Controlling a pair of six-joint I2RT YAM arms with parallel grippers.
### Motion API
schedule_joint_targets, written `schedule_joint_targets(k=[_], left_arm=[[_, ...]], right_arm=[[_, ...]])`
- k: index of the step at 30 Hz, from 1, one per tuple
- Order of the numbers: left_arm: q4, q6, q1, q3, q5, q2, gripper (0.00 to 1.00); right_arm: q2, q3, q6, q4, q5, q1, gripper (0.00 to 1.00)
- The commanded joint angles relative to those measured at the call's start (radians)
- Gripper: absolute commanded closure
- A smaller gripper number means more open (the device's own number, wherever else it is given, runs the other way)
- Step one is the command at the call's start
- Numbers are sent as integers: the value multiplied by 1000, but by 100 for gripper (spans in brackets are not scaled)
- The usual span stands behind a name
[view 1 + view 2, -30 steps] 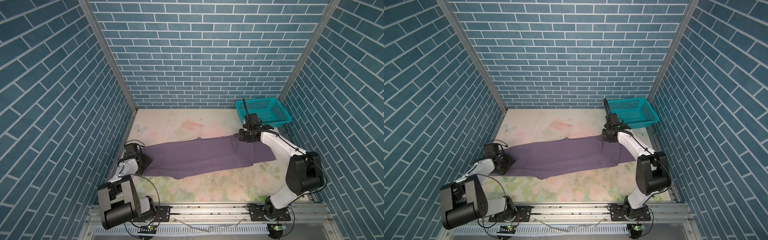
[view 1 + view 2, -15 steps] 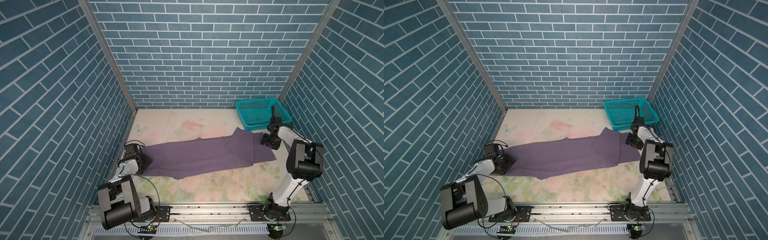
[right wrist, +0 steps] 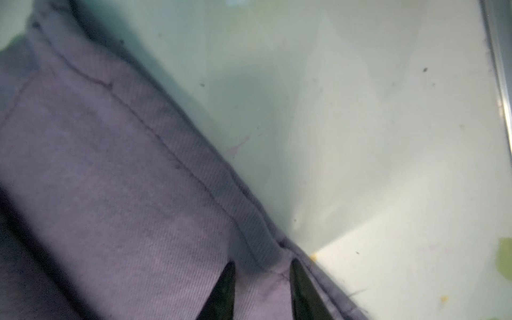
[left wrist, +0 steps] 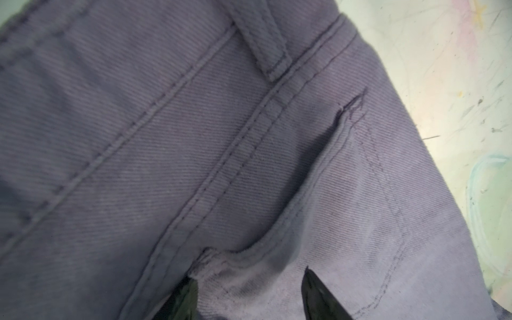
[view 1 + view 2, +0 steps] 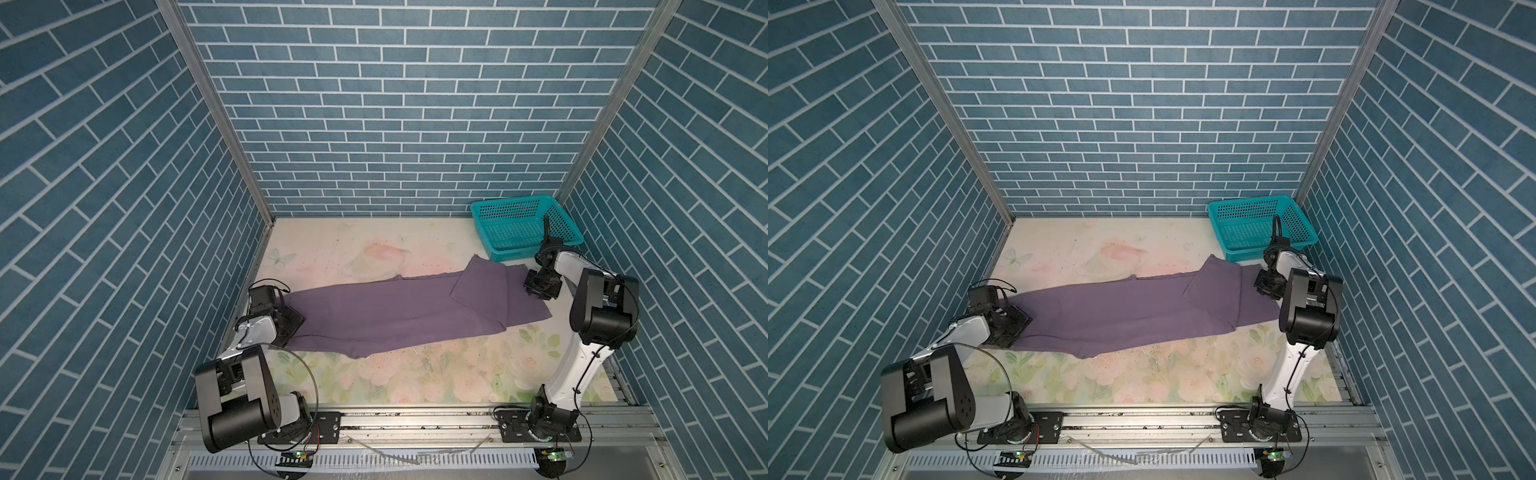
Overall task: Fold and stack the trousers
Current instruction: Smooth out the trousers at the center of the table, then move the trousers to the center of the table.
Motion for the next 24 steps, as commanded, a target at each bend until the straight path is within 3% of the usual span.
schedule_joint_targets(k=[1, 2, 11, 21, 22, 24], left_arm=[[-25, 6, 1, -24, -4, 40, 39], [-25, 6, 1, -25, -4, 41, 39], [-19, 7, 3, -26, -13, 55, 39], [-17, 8, 4, -27, -27, 64, 39], [-16, 9, 3, -28, -27, 65, 39], [-14, 8, 3, -29, -23, 66, 39]], right_arm=[[49, -21, 22, -4, -44, -35, 90], [39, -32, 35, 7, -60, -51, 100], [-64, -72, 91, 15, -65, -225, 100], [-84, -90, 86, 23, 8, -252, 100], [-83, -92, 87, 21, 3, -251, 99], [-104, -108, 91, 23, 10, -231, 81]])
